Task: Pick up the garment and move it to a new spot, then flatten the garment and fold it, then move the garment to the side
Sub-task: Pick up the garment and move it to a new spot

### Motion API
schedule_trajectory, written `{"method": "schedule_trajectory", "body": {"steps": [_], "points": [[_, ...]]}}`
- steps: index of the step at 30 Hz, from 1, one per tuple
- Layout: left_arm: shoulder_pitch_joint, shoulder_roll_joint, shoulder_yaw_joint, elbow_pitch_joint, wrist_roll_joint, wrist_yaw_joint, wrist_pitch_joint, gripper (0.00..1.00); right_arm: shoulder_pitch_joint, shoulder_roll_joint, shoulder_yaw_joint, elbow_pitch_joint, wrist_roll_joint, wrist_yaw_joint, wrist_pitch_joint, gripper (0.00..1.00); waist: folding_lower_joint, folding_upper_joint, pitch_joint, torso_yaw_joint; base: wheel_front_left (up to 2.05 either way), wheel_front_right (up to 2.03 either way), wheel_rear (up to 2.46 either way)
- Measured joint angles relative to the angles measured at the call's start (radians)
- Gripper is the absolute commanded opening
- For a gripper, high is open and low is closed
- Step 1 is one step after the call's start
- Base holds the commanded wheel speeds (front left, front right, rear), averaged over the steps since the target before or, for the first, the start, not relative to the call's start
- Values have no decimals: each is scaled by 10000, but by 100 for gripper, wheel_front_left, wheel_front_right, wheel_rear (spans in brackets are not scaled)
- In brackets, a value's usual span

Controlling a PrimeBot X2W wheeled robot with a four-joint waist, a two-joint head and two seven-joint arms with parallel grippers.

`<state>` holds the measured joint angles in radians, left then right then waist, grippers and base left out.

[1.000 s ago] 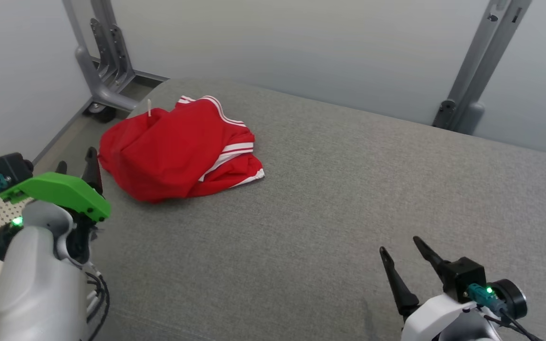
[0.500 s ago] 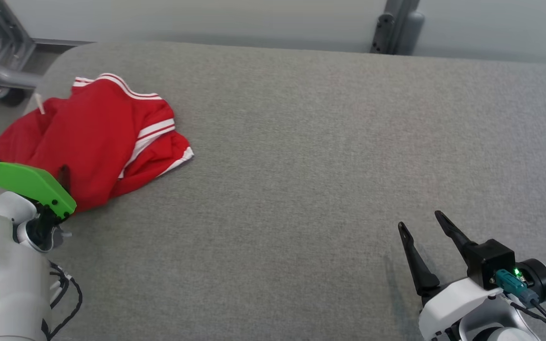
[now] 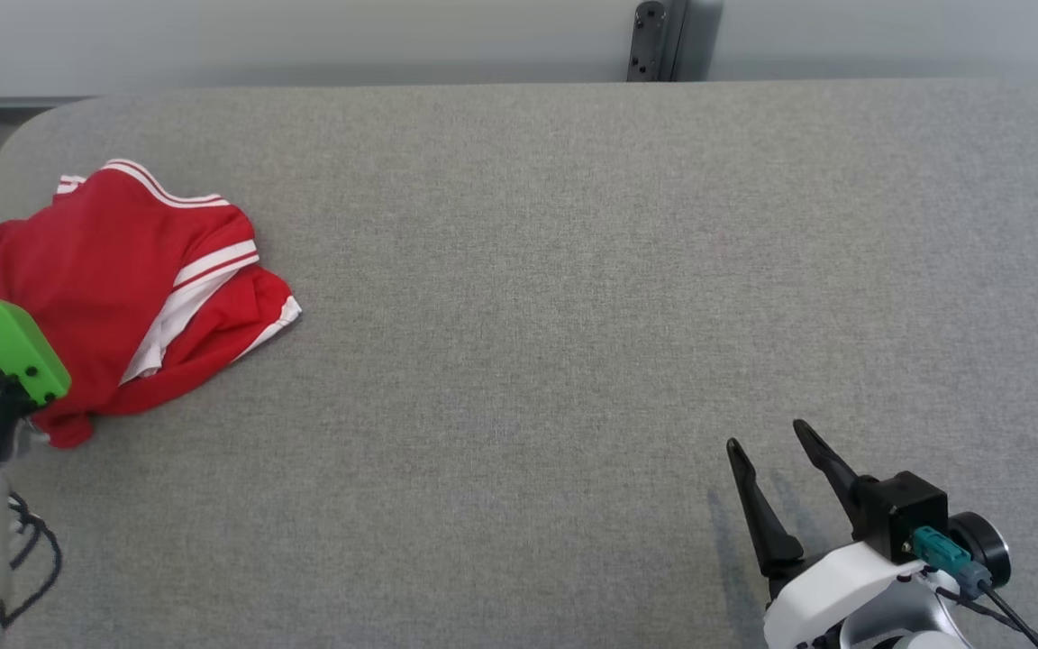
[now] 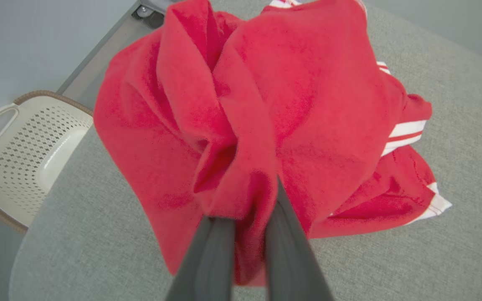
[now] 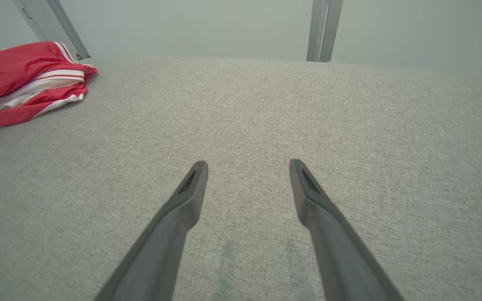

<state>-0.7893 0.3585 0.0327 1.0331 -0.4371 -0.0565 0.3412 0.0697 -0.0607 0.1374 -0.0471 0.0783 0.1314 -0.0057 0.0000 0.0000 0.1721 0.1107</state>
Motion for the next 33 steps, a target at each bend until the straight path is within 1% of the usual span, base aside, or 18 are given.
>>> {"method": "schedule_trajectory", "body": {"steps": [3, 6, 10, 13, 17, 20, 23, 26, 30, 33], "points": [[-315, 401, -221, -449, 194, -48, 288, 0, -6, 58, 48, 383, 184, 0, -257, 100, 0, 0, -366, 21, 0, 0, 0], [-530, 637, -384, -1064, 270, -132, 464, 0, 2, 100, 63, 736, 355, 0, -523, 100, 0, 0, -821, 74, 0, 0, 0], [-892, 685, -637, -2023, 405, -305, 662, 0, 59, 102, 73, 1093, 815, 0, -857, 100, 0, 0, -1441, 81, 0, 0, 0], [-1146, 606, -771, -2807, 403, -391, 669, 0, 59, 107, 38, 1296, 974, 0, -1037, 100, 0, 0, -1841, 12, 0, 0, 0], [-1230, 134, -955, -3787, 142, -430, 623, 0, 67, 109, -27, 1546, 1101, 0, -1231, 100, 0, 0, -2303, -276, 0, 0, 0], [-1229, -353, -1093, -4495, -77, -493, 627, 0, 91, 117, -77, 1632, 1114, 0, -1279, 100, 0, 0, -2533, -645, 0, 0, 0], [-1183, -895, -1241, -5198, -405, -508, 635, 0, 143, 115, -184, 1626, 1072, 0, -1267, 100, 0, 0, -2714, -1087, 0, 0, 0], [-868, -1296, -1419, -5706, -562, -535, 662, 0, 273, 115, -270, 1553, 986, -2, -1218, 100, 0, 0, -2857, -1547, 0, 0, 0], [-300, -1881, -1797, -6311, -631, -533, 610, 0, 409, 111, -355, 1396, 853, -2, -1062, 100, -1, 0, -2978, -2213, 0, 0, 0], [101, -2228, -2077, -6550, -581, -470, 366, 0, 437, 115, -347, 1208, 759, -2, -928, 100, 0, 0, -2989, -2723, 0, 0, 0]]}}
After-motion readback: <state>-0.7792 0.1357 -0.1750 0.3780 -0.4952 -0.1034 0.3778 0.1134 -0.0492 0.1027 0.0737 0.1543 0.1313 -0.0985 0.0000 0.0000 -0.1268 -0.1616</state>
